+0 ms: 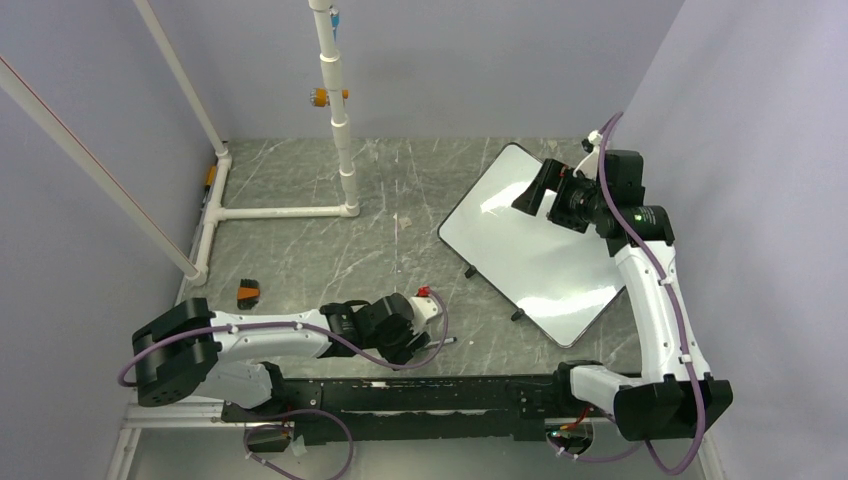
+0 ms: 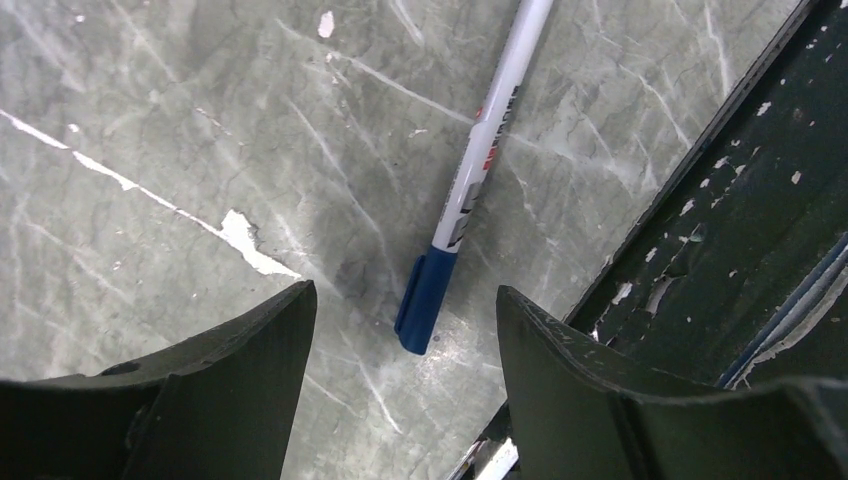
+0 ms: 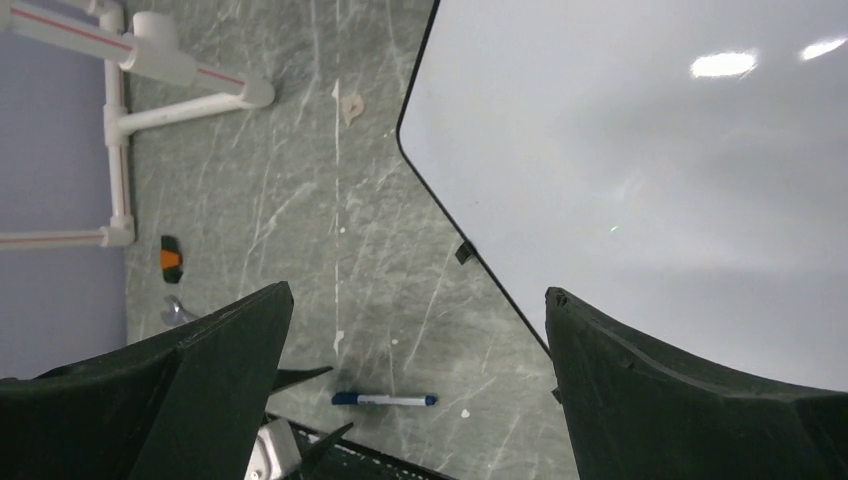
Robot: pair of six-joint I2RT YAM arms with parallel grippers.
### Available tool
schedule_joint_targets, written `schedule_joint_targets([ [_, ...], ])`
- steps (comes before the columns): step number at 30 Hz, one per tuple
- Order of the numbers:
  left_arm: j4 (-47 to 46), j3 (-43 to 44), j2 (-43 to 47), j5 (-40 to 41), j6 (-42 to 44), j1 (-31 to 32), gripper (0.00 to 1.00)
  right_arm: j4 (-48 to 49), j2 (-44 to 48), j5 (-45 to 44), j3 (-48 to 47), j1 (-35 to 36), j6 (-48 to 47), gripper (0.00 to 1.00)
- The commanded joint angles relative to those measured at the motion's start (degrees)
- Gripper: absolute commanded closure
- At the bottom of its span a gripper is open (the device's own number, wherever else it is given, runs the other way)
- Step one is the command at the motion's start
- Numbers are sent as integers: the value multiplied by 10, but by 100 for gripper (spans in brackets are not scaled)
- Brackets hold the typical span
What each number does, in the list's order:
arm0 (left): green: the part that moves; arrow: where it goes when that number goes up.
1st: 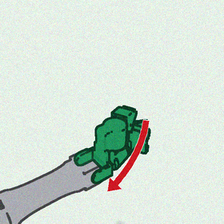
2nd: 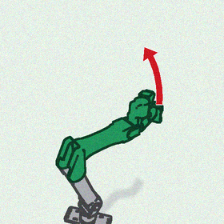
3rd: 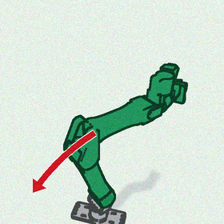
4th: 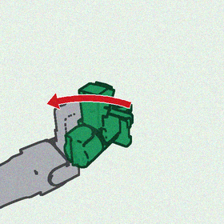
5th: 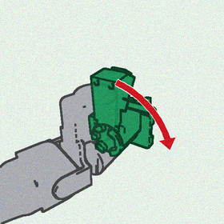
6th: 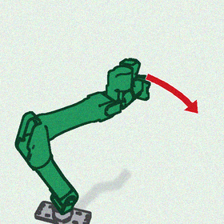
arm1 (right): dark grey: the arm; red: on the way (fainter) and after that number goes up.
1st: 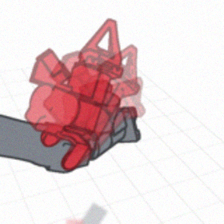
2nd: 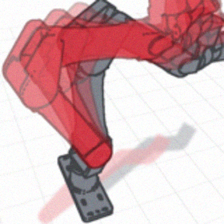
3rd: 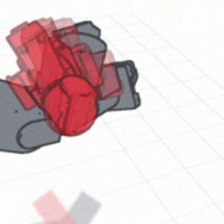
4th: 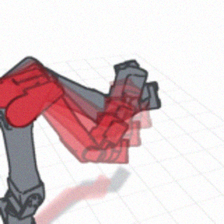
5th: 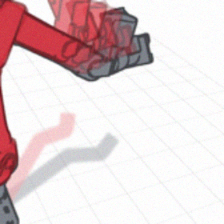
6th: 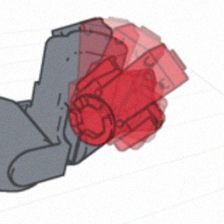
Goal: Write a sentence on the whiteboard
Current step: Open the whiteboard marker at the center of the board.
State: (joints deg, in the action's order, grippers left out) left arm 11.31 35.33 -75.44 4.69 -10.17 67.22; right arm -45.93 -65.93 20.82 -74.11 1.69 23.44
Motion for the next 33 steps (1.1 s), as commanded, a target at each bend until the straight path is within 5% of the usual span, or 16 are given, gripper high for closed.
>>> schedule_joint_targets([
  [1,-41,5,-19,-27,20,8,30,-32,-21,-79,-74,-1,-2,0],
  [9,-62,18,-93,-32,25,19,37,-51,-91,-173,-140,-6,5,0],
  [21,-70,20,-97,-31,38,28,99,-41,-212,-288,-231,-66,46,10],
  [33,-10,36,-41,-42,44,37,100,-44,-317,-355,-266,-123,73,20],
])
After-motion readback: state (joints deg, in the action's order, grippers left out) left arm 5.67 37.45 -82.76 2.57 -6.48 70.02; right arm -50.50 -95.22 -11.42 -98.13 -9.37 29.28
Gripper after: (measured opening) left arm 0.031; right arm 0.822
